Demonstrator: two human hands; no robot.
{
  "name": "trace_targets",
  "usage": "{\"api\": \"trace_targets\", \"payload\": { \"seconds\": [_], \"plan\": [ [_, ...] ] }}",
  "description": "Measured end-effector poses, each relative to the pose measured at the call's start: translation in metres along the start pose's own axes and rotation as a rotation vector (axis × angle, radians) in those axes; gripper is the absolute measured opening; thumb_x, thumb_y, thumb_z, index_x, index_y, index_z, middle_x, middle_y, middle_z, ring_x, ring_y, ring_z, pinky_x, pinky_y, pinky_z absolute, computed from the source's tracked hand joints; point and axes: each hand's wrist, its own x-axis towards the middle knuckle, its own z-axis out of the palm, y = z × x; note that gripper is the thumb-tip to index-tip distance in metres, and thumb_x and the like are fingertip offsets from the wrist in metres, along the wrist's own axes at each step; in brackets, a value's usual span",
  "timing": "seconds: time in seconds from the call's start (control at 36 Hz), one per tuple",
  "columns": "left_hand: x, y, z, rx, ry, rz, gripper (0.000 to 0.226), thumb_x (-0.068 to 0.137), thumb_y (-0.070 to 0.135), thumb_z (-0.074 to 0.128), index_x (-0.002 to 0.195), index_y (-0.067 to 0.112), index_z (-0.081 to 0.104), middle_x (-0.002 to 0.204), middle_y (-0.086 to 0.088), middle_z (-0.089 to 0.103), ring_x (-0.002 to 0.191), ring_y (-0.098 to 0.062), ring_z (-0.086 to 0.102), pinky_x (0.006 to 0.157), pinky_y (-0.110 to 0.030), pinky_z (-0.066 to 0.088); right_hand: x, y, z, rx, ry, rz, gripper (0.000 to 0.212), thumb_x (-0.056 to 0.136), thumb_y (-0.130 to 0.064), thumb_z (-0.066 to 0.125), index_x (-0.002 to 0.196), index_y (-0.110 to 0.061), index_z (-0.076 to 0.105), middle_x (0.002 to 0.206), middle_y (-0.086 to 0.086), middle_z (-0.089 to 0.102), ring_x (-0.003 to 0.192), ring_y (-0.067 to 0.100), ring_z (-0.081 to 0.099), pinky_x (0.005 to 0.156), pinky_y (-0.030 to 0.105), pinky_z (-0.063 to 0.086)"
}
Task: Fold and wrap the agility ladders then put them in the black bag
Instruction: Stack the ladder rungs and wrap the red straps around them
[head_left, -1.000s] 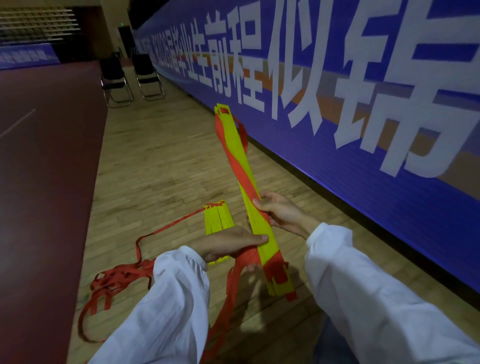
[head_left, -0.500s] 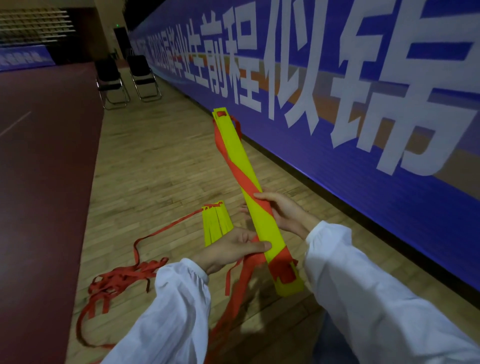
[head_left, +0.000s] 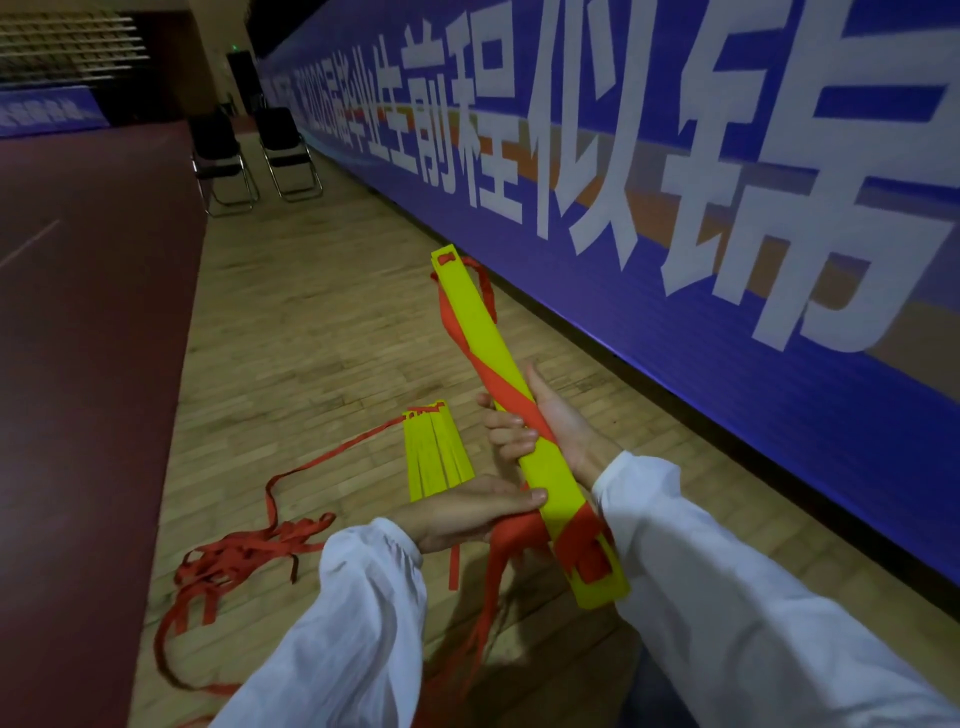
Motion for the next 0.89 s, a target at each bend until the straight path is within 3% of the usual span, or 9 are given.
{"api": "trace_targets", "payload": {
  "seconds": [0.06,0.14,0.22,0.31,0.42,0.5,0.64,0.72,0.89],
  "plan": [
    [0.002,-0.005,-0.007,-0.084,-0.027,-0.035,0.062,0.067,0.056,0.076,0.097,0.003,0.068,0.085,-0.014,0.073,0.063,-0.016,0.070,0.056,-0.026,0.056,-0.001,0.000,0.002,-0.032,0.038,-0.006,0.067,0.088,-0.072,0.028,0.092,-0.009,0.051,0.049,-0.003,0.034,0.033,0.005,0.032,0.032,0.016,0.026],
    [0.003,-0.011,-0.013,-0.169,-0.048,-0.073,0.065,0.071,0.055,0.076,0.112,0.004,0.065,0.099,-0.020,0.070,0.071,-0.024,0.071,0.058,-0.034,0.058,-0.004,-0.001,0.003,-0.094,0.105,-0.006,0.066,0.090,-0.072,0.025,0.087,-0.010,0.049,0.048,-0.002,0.034,0.032,0.007,0.031,0.032,0.015,0.027],
    [0.004,-0.014,-0.016,-0.182,-0.018,-0.131,0.064,0.073,0.056,0.071,0.112,0.006,0.063,0.088,-0.014,0.072,0.066,-0.020,0.071,0.056,-0.033,0.059,-0.004,-0.001,0.002,-0.198,0.196,-0.041,0.065,0.090,-0.072,0.023,0.085,-0.012,0.048,0.046,-0.003,0.034,0.032,0.007,0.030,0.033,0.016,0.028],
    [0.006,-0.015,-0.016,-0.101,0.049,-0.168,0.063,0.067,0.062,0.070,0.103,0.011,0.066,0.074,-0.011,0.069,0.059,-0.018,0.067,0.057,-0.031,0.056,-0.003,0.002,0.002,-0.295,0.327,-0.088,0.064,0.090,-0.072,0.024,0.085,-0.014,0.048,0.047,-0.002,0.032,0.032,0.009,0.029,0.034,0.016,0.027],
    [0.008,-0.009,-0.010,0.080,0.181,-0.162,0.061,0.065,0.070,0.071,0.085,0.012,0.071,0.070,-0.013,0.065,0.055,-0.020,0.060,0.058,-0.029,0.051,-0.001,0.008,0.006,-0.419,0.488,-0.173,0.062,0.092,-0.070,0.022,0.083,-0.014,0.047,0.046,-0.001,0.031,0.031,0.010,0.028,0.036,0.014,0.026],
    [0.011,-0.002,-0.004,0.223,0.244,-0.143,0.054,0.078,0.059,0.066,0.073,0.006,0.071,0.063,-0.012,0.067,0.046,-0.017,0.061,0.054,-0.025,0.052,0.002,0.011,0.008,-0.501,0.574,-0.215,0.061,0.094,-0.067,0.020,0.083,-0.013,0.045,0.047,-0.001,0.032,0.031,0.010,0.028,0.036,0.015,0.024],
    [0.015,0.004,0.008,0.431,0.334,-0.046,0.056,0.084,0.051,0.065,0.043,0.015,0.057,0.038,-0.001,0.054,0.034,-0.012,0.050,0.055,-0.029,0.046,0.005,0.012,0.006,-0.570,0.635,-0.266,0.060,0.094,-0.067,0.023,0.087,-0.013,0.047,0.055,0.002,0.031,0.033,0.010,0.029,0.035,0.017,0.025],
    [0.018,0.002,0.012,0.481,0.396,-0.022,0.058,0.085,0.050,0.065,0.045,0.010,0.052,0.032,0.001,0.049,0.030,-0.013,0.044,0.053,-0.029,0.043,0.006,0.011,0.005,-0.596,0.638,-0.289,0.058,0.095,-0.065,0.022,0.086,-0.013,0.047,0.055,0.002,0.032,0.033,0.010,0.029,0.035,0.018,0.024],
    [0.019,-0.001,0.008,0.481,0.415,-0.011,0.055,0.082,0.049,0.067,0.046,0.011,0.053,0.039,-0.004,0.051,0.033,-0.015,0.046,0.048,-0.024,0.043,0.006,0.008,0.004,-0.581,0.623,-0.254,0.061,0.093,-0.069,0.020,0.086,-0.013,0.045,0.054,0.001,0.032,0.033,0.010,0.030,0.037,0.018,0.025]
  ]
}}
